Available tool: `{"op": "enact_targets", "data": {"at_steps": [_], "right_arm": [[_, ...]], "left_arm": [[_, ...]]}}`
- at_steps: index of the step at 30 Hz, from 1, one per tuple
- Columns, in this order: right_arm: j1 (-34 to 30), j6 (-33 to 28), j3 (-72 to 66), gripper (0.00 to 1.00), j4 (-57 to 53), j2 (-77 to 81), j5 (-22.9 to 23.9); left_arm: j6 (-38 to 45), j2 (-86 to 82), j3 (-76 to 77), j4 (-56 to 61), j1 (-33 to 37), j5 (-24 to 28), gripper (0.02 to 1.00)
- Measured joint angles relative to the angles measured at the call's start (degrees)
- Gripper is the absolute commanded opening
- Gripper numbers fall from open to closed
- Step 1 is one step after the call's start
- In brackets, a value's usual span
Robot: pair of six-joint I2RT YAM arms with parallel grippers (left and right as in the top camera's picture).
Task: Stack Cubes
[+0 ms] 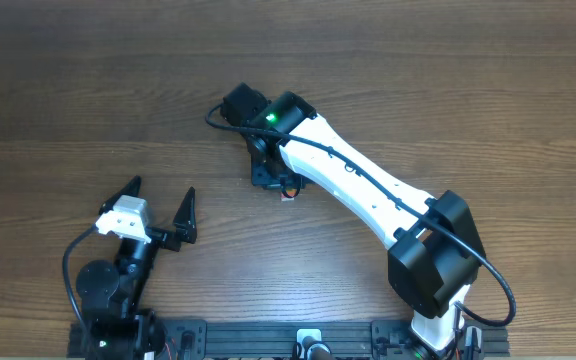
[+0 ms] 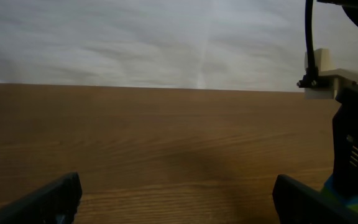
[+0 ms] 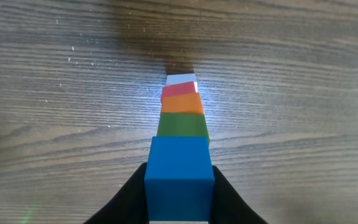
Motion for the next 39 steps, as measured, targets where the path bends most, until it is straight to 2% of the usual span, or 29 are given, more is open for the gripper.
{"op": "enact_targets", "data": {"at_steps": [8, 9, 10, 25, 31, 39], "right_arm": [[0.0, 0.0, 0.0, 0.7, -0.02, 0.24, -0.17], [0.0, -0.02, 0.0, 0.869, -0.04, 0.24, -0.17], [-0.02, 0.07, 0.0, 0.993, -0.02, 0.26, -0.17], [-0.81, -0.76, 0.0, 0.993, -0.02, 0.26, -0.2], [-5.14, -5.9, 3.85, 0.991, -0.22, 0.68, 0.94], [-10.64, -15.98, 19.06, 0.991, -0.02, 0.46, 4.17]], "left_arm": [[0.0, 0.0, 0.0, 0.0, 0.0, 0.0, 0.998], [0.0, 0.0, 0.0, 0.0, 0.02, 0.0, 1.0], [0.0, 0.0, 0.0, 0.0, 0.02, 0.0, 1.0], [0.0, 0.0, 0.0, 0.0, 0.02, 0.0, 0.998], [0.0, 0.0, 0.0, 0.0, 0.0, 0.0, 0.998], [0.0, 0.0, 0.0, 0.0, 0.02, 0.0, 0.993]]}}
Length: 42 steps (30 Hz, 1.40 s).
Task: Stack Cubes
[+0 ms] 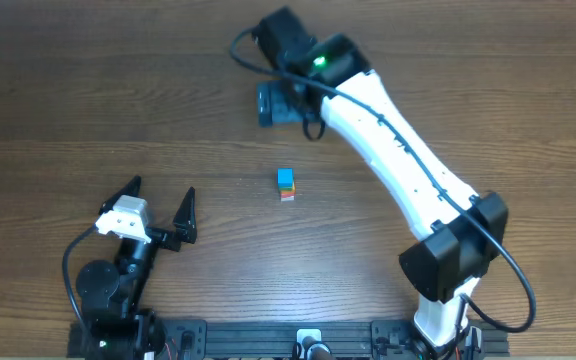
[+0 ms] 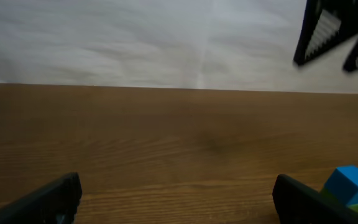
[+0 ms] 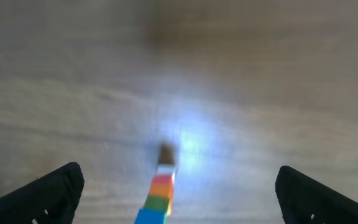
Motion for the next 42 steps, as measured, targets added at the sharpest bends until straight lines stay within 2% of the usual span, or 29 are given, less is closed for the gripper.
{"op": "enact_targets", "data": {"at_steps": [5, 12, 17, 23, 35, 42], "right_arm": [[-4.22, -5.53, 1.97, 0.993, -0.46, -4.0, 1.81], [-11.82, -11.93, 1.51, 0.993, -3.39, -15.87, 7.61], [-18.82, -14.82, -5.66, 0.993, -0.68, -27.91, 9.16], [-27.45, -18.45, -21.9, 0.991, 7.34, -43.21, 5.84], [-32.63, -21.07, -65.31, 0.993, 41.33, -75.82, -3.43], [-32.68, -22.01, -80.15, 0.991, 48.06, -92.63, -6.01]], "left_arm": [[0.0, 0.0, 0.0, 0.0, 0.0, 0.0, 0.998], [0.0, 0.0, 0.0, 0.0, 0.0, 0.0, 1.0], [0.0, -0.02, 0.0, 0.0, -0.02, 0.0, 1.0], [0.0, -0.02, 0.0, 0.02, 0.0, 0.0, 1.0], [0.0, -0.02, 0.0, 0.0, 0.0, 0.0, 1.0], [0.0, -0.02, 0.0, 0.0, 0.0, 0.0, 1.0]]}}
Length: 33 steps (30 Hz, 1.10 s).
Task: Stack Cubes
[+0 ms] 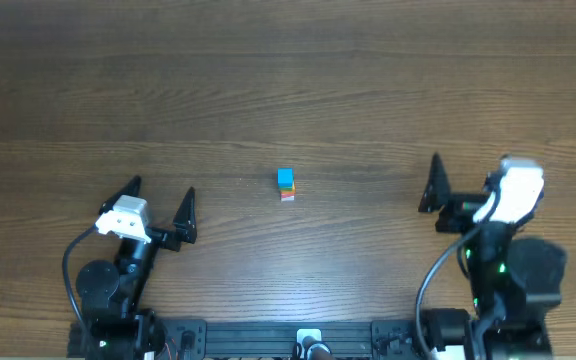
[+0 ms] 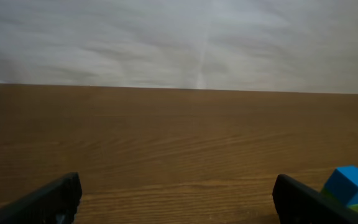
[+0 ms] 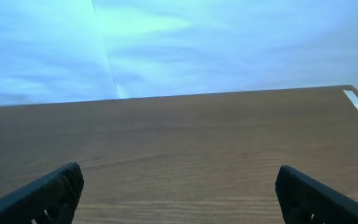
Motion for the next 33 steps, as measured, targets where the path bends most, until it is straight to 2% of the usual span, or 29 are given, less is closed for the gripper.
{"op": "enact_targets", "data": {"at_steps": [13, 33], "right_arm": [[-0.04, 2.1, -18.18, 0.993, 8.09, -18.21, -2.97], [-0.04, 0.24, -30.97, 0.993, 15.89, -18.53, -3.08]], "left_arm": [[0.0, 0.0, 0.0, 0.0, -0.02, 0.0, 1.0], [0.0, -0.02, 0.0, 0.0, -0.02, 0.0, 1.0]]}}
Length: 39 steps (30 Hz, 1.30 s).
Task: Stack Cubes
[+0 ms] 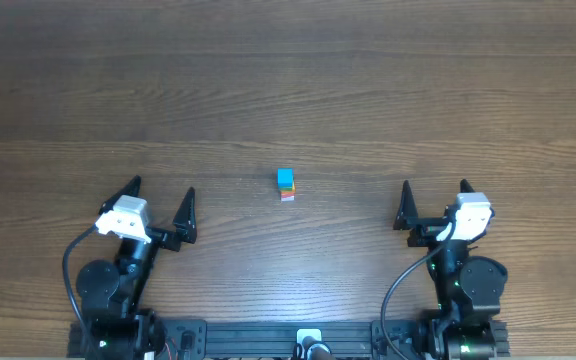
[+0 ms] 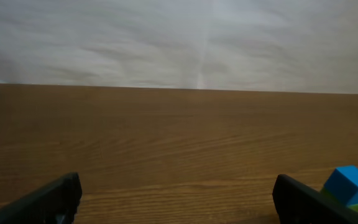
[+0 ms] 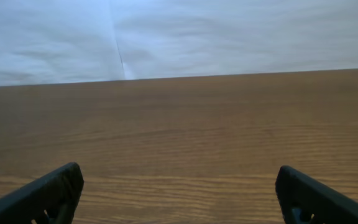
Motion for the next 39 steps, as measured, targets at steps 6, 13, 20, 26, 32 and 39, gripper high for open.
{"op": "enact_targets", "data": {"at_steps": [6, 13, 20, 26, 32, 39], "right_arm": [[0.0, 0.0, -3.37, 0.991, 4.09, 0.0, 0.0], [0.0, 0.0, -3.76, 0.993, 4.76, 0.0, 0.02], [0.0, -0.02, -3.76, 0.991, 4.33, 0.0, 1.14], [0.0, -0.04, -3.78, 0.993, 4.31, 0.0, 1.29], [0.0, -0.11, -3.78, 0.991, 4.31, 0.0, 1.29], [0.0, -0.13, -3.78, 0.993, 4.31, 0.0, 1.29]], "left_arm": [[0.0, 0.0, 0.0, 0.0, 0.0, 0.0, 1.0], [0.0, 0.0, 0.0, 0.0, 0.02, 0.0, 1.0], [0.0, 0.02, 0.0, 0.0, 0.02, 0.0, 1.0], [0.0, 0.0, 0.0, 0.0, 0.02, 0.0, 1.0], [0.0, 0.02, 0.0, 0.0, 0.02, 0.0, 1.0], [0.0, 0.0, 0.0, 0.0, 0.02, 0.0, 1.0]]}}
